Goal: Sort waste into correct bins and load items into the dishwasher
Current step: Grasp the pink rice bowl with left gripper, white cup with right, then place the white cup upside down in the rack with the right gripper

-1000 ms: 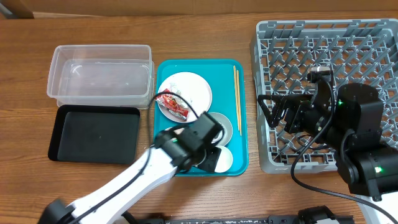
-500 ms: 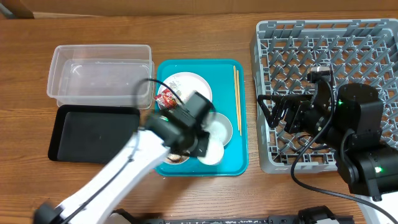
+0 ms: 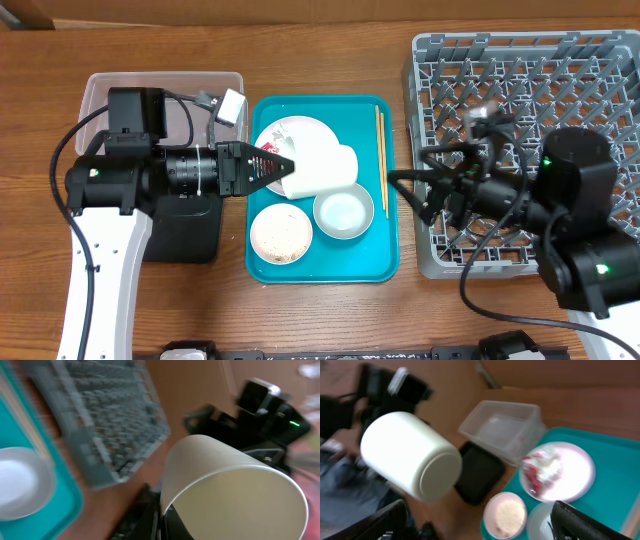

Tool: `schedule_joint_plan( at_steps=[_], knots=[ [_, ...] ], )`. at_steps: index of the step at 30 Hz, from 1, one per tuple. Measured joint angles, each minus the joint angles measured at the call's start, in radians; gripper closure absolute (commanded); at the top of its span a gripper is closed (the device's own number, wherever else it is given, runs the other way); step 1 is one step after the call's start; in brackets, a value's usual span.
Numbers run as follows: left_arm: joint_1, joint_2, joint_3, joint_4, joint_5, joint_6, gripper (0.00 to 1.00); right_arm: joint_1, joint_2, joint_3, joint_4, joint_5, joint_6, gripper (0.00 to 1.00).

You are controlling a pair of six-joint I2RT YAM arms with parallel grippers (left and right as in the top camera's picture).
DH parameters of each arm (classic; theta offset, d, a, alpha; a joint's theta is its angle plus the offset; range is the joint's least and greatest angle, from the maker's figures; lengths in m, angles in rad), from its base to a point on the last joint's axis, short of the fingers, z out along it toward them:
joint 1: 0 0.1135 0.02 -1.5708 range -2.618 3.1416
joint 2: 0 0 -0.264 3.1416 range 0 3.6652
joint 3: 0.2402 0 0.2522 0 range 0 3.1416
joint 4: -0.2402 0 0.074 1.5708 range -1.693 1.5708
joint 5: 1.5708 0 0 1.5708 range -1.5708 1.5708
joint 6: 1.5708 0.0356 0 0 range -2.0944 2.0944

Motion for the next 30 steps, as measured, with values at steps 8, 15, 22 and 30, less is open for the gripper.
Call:
schedule_joint_plan(
  at_steps=[8, 15, 22, 30],
  knots=[
    [-0.027, 0.014, 0.000, -0.003, 0.175, 0.060, 0.96, 0.162, 0.074, 0.003, 0.193, -0.117, 0.002, 0.06],
    [-0.034, 0.014, 0.000, -0.006, 0.215, 0.070, 0.96, 0.230, 0.090, 0.003, 0.310, -0.151, 0.006, 0.20],
    [-0.047, 0.014, 0.000, -0.006, 0.219, 0.070, 0.92, 0.253, 0.090, 0.003, 0.342, -0.156, 0.011, 0.46],
    [-0.048, 0.014, -0.001, -0.013, 0.183, 0.077, 0.00, 0.241, 0.081, 0.004, 0.267, -0.109, 0.008, 0.49]
  ],
)
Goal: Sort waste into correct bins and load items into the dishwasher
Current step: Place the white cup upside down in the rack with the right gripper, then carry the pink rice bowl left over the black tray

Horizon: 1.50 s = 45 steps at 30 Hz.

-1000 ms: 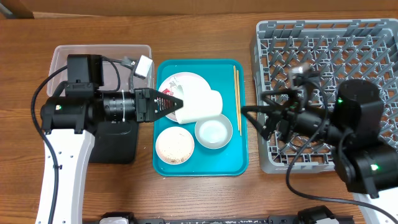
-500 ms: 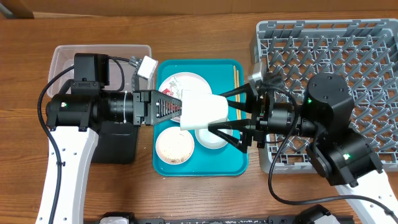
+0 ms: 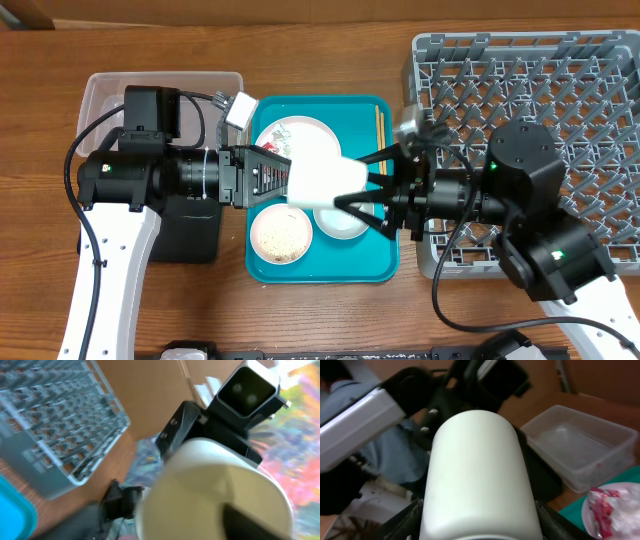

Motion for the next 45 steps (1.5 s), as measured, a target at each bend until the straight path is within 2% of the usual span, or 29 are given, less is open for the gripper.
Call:
schedule_joint_plan(
  at_steps=[4, 8, 11, 16, 18, 23, 24, 25, 27, 29, 33, 36, 42, 45],
  knots=[
    [0.000, 0.005, 0.000, -0.067, -0.193, -0.002, 0.00, -0.103, -0.061, 0.000, -0.161, 0.119, -0.003, 0.49],
    [0.000, 0.005, 0.000, -0.137, -0.452, -0.008, 0.00, -0.238, -0.147, 0.004, -0.390, 0.327, -0.001, 0.50],
    [0.000, 0.005, 0.000, -0.149, -0.576, -0.011, 0.00, -0.301, -0.181, 0.006, -0.550, 0.475, 0.019, 0.51],
    [0.000, 0.005, 0.000, -0.139, -0.669, -0.011, 0.00, -0.336, -0.143, 0.007, -0.846, 0.730, 0.132, 0.52],
    [0.000, 0.005, 0.000, -0.132, -0.684, -0.011, 0.00, -0.336, -0.097, 0.005, -0.894, 0.791, 0.177, 0.53],
    [0.000, 0.005, 0.000, -0.130, -0.702, -0.011, 0.00, -0.336, 0.063, -0.039, -0.946, 0.867, 0.269, 0.52],
    [0.000, 0.005, 0.000, -0.134, -0.705, -0.011, 0.00, -0.336, 0.088, -0.040, -0.967, 0.871, 0.278, 0.37],
    [0.000, 0.005, 0.000, -0.142, -0.708, -0.011, 0.00, -0.336, 0.141, -0.044, -0.986, 0.879, 0.294, 0.30],
    [0.000, 0.005, 0.000, -0.143, -0.711, -0.011, 0.00, -0.336, 0.175, -0.046, -0.982, 0.887, 0.306, 0.20],
    [0.000, 0.005, 0.000, -0.143, -0.711, -0.011, 0.00, -0.336, 0.190, -0.046, -0.962, 0.885, 0.313, 0.13],
    [-0.007, 0.005, 0.000, -0.143, -0.722, -0.011, 0.00, -0.336, 0.187, -0.044, -0.917, 0.877, 0.323, 0.12],
    [-0.049, 0.005, 0.000, -0.144, -0.788, -0.034, 0.00, -0.336, 0.163, -0.011, -0.871, 0.861, 0.324, 0.11],
    [-0.231, 0.005, -0.025, -0.086, -1.043, -0.165, 0.10, -0.336, 0.032, 0.074, -0.671, 0.760, 0.287, 0.12],
    [-0.352, 0.018, -0.074, -0.026, -1.186, -0.256, 0.21, -0.336, -0.023, 0.084, -0.608, 0.693, 0.258, 0.11]
  ],
)
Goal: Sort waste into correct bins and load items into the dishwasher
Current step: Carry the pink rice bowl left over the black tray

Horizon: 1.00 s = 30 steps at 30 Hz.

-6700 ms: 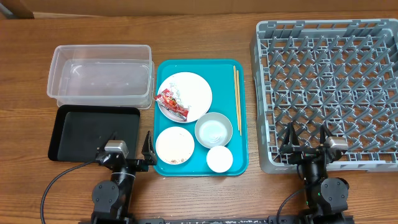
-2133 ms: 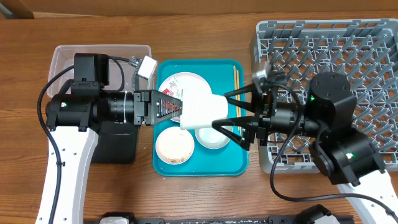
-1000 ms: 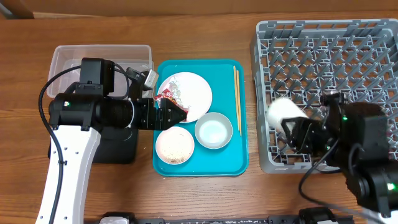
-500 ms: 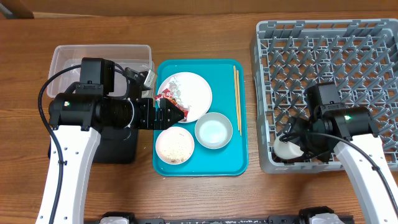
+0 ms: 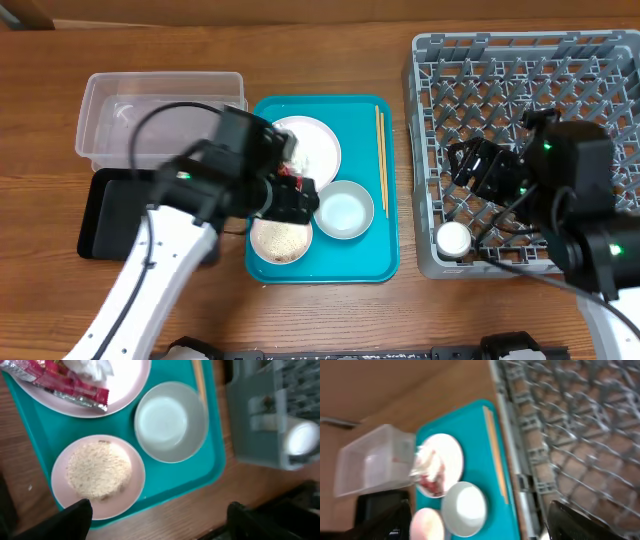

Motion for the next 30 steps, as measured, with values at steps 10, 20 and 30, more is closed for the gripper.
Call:
schedule_joint_plan(
  at_steps=[10, 20, 30],
  knots=[
    [-0.209, 0.183, -0.222, 0.204, -0.215, -0.200, 0.68, 0.000, -0.001, 0.000, 0.003, -0.069, -0.025, 0.11],
    [-0.237, 0.349, -0.223, 0.231, -0.248, -0.228, 0.96, 0.000, -0.001, 0.000, 0.003, -0.073, -0.029, 0.11],
    [-0.055, 0.156, -0.220, 0.140, -0.078, -0.211, 0.96, 0.000, 0.000, 0.000, 0.002, -0.073, -0.030, 0.10]
  ],
)
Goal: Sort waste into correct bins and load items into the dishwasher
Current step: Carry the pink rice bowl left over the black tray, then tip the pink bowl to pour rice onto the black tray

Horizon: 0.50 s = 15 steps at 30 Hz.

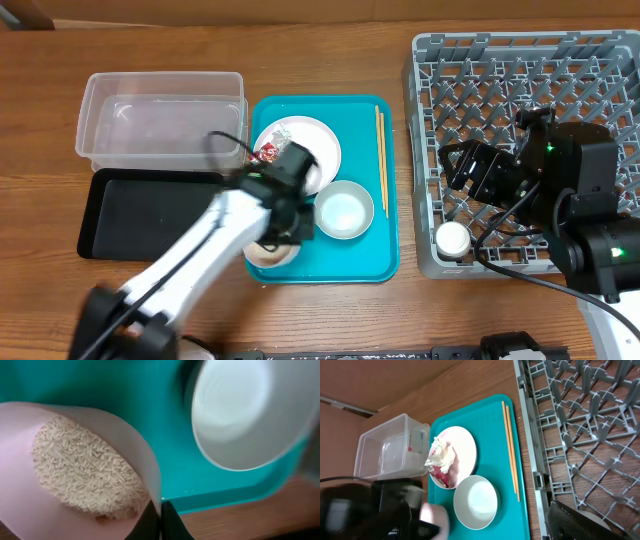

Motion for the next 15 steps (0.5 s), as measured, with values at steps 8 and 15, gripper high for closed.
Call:
schedule_joint_plan(
  at_steps=[8, 15],
  knots=[
    [0.488, -0.175, 0.023, -0.047, 0.304, 0.122, 0.96, 0.000, 0.000, 0.000, 0.000, 0.000, 0.001, 0.10],
    [0.848, -0.116, 0.021, -0.103, 0.648, 0.306, 0.96, 0.000, 0.000, 0.000, 0.000, 0.000, 0.001, 0.10]
  ],
)
